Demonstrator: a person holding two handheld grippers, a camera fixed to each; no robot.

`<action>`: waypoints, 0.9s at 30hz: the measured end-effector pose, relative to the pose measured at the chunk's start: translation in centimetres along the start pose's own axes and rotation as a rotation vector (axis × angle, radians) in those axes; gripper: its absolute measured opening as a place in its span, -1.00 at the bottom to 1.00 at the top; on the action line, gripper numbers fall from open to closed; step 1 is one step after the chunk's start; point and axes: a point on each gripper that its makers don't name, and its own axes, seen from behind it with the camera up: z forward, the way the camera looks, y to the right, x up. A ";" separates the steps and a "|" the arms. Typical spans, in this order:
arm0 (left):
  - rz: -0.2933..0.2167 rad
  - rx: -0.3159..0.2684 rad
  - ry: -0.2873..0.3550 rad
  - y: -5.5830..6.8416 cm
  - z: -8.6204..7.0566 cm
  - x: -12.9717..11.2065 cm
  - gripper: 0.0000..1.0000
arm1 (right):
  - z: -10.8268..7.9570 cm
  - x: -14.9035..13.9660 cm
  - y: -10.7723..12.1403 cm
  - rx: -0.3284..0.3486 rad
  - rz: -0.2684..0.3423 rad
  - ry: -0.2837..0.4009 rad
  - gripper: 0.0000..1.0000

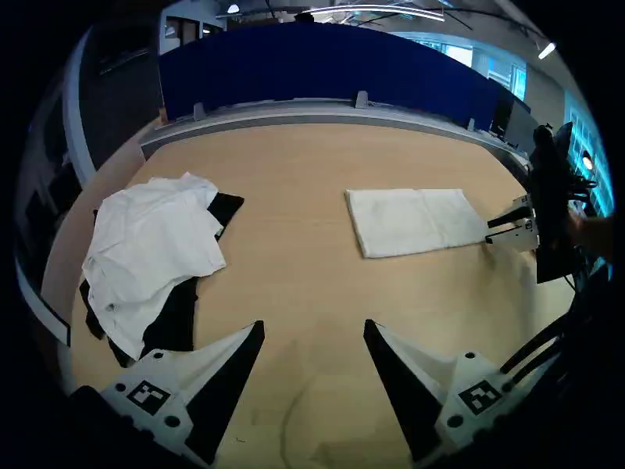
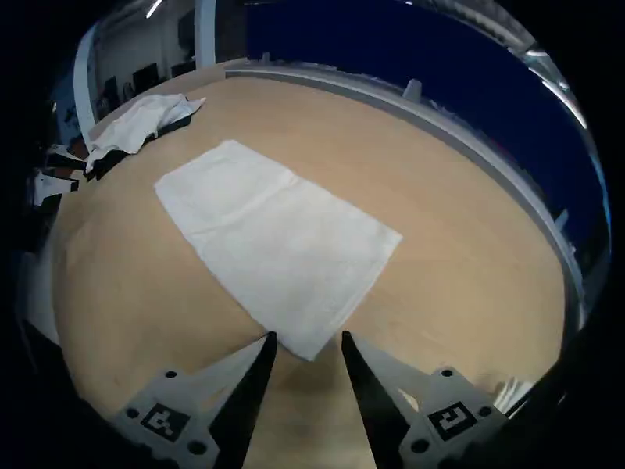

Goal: Fold towel

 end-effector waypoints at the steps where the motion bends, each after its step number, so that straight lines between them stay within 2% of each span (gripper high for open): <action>1: 0.000 0.001 0.000 0.0 -0.1 -0.1 0.89 | 0.0 -0.1 0.0 0.003 -0.002 -0.003 0.14; 12: -0.010 0.006 -0.006 -0.3 -0.8 -1.1 0.89 | 0.1 -0.8 -0.2 0.029 0.000 -0.015 -0.35; 18: -0.006 0.008 -0.006 -0.3 -0.7 -1.4 0.89 | 0.4 -0.9 -0.3 0.033 0.004 -0.021 -0.79; 22: -0.007 0.008 -0.007 -0.2 -0.8 -1.6 0.89 | 0.3 -0.6 -0.2 0.025 0.005 -0.016 -0.88; 27: -0.008 0.005 -0.008 -0.2 -1.0 -1.7 0.89 | -0.1 0.2 -0.1 0.021 0.003 -0.002 -0.91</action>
